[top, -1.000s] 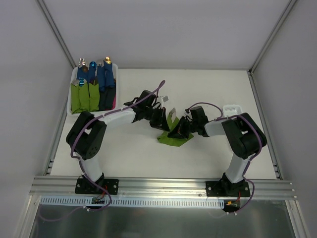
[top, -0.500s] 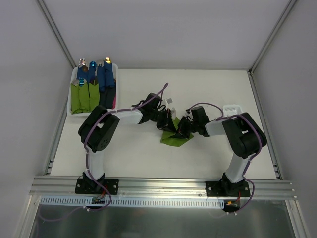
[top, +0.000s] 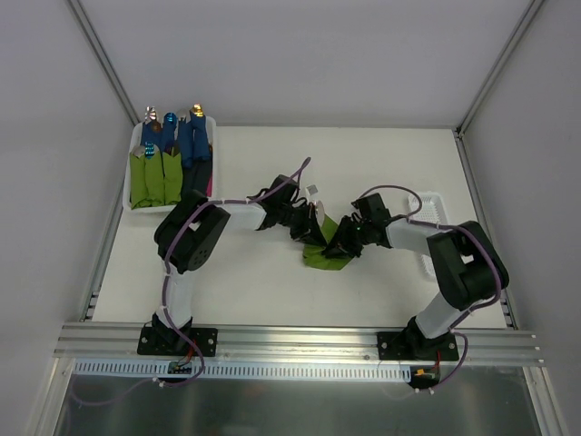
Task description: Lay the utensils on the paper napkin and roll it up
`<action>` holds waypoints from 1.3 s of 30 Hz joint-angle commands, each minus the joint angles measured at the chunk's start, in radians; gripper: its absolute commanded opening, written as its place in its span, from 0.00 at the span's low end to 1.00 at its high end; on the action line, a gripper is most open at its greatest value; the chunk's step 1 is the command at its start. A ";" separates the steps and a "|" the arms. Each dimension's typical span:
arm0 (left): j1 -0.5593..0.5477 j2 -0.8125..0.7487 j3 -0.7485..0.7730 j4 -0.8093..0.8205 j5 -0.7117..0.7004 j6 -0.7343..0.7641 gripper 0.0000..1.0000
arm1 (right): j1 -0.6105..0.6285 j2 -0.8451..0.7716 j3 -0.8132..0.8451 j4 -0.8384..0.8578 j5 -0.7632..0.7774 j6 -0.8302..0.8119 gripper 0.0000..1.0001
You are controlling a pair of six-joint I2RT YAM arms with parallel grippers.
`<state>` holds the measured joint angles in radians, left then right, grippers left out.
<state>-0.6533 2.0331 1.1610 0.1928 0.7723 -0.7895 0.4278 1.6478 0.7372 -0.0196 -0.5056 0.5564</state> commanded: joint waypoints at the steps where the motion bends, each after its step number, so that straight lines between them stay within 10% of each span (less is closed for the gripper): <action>1: -0.002 0.022 0.011 0.025 -0.048 0.012 0.00 | 0.008 -0.081 0.054 -0.143 0.016 -0.070 0.25; 15: -0.025 0.022 0.048 0.007 -0.044 0.024 0.00 | -0.064 -0.269 0.002 -0.201 0.056 -0.095 0.21; 24: -0.063 0.033 0.060 0.000 -0.050 0.065 0.00 | -0.106 -0.232 0.019 -0.194 0.041 -0.113 0.37; 39: -0.085 0.052 0.063 -0.024 -0.050 0.115 0.00 | -0.110 -0.076 0.057 -0.140 0.032 -0.110 0.32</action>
<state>-0.7280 2.0762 1.2133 0.1745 0.7235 -0.7090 0.3241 1.5547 0.7647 -0.1844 -0.4683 0.4557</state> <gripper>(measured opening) 0.008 0.323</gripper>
